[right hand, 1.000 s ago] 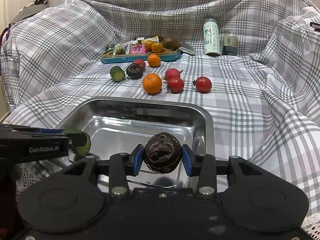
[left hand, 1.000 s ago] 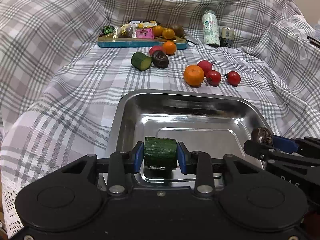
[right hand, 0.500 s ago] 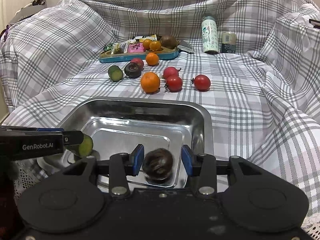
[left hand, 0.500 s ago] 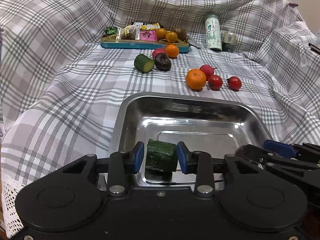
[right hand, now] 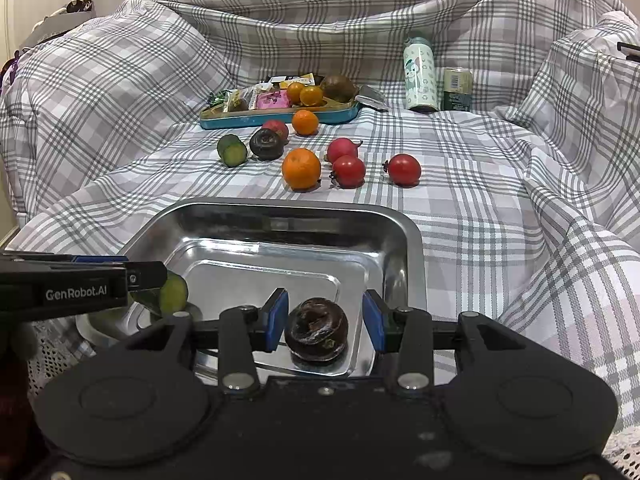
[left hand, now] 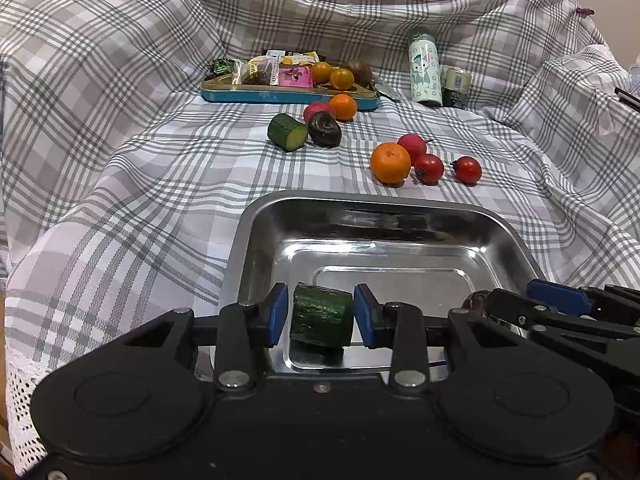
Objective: Organize fruits
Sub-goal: 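Carry both items to the steel tray and release them inside, then reach the right tool to a red tomato while the left tool reaches another cucumber piece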
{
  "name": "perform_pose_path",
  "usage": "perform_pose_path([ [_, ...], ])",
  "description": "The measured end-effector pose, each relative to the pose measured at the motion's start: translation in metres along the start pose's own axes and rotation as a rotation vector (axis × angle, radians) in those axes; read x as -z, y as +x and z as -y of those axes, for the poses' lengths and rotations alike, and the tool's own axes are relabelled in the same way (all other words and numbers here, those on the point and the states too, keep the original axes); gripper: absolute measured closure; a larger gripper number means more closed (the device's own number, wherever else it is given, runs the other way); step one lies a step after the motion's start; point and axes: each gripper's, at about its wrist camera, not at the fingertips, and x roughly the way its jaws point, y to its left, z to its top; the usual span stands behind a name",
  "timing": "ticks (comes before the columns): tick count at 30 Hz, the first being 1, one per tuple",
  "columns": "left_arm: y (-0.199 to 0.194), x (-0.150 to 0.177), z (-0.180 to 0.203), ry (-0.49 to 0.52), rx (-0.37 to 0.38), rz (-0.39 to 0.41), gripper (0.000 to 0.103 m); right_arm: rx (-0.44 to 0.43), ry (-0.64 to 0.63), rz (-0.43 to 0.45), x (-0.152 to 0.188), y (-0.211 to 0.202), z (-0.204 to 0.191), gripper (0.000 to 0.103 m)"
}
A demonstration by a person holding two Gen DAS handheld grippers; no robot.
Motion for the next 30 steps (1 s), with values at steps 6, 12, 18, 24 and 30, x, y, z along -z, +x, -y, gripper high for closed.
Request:
perform_pose_path([
  [6, -0.001, 0.000, 0.000, -0.002, -0.005, 0.008, 0.058, 0.002, 0.001, 0.005, 0.000, 0.000, 0.000, 0.060],
  [12, -0.006, 0.001, -0.001, -0.010, -0.016, 0.037, 0.058, 0.007, 0.010, 0.013, 0.001, -0.001, 0.001, 0.060],
  [18, -0.013, -0.001, -0.004, -0.027, -0.030, 0.077, 0.058, 0.014, 0.013, 0.015, 0.000, -0.001, -0.001, 0.060],
  [24, -0.015, -0.009, -0.011, -0.070, -0.030, 0.063, 0.058, 0.009, 0.015, 0.008, -0.006, -0.002, 0.000, 0.060],
  [30, -0.008, -0.022, -0.017, -0.109, -0.038, 0.023, 0.058, 0.004, 0.019, -0.007, -0.016, 0.005, 0.004, 0.060],
])
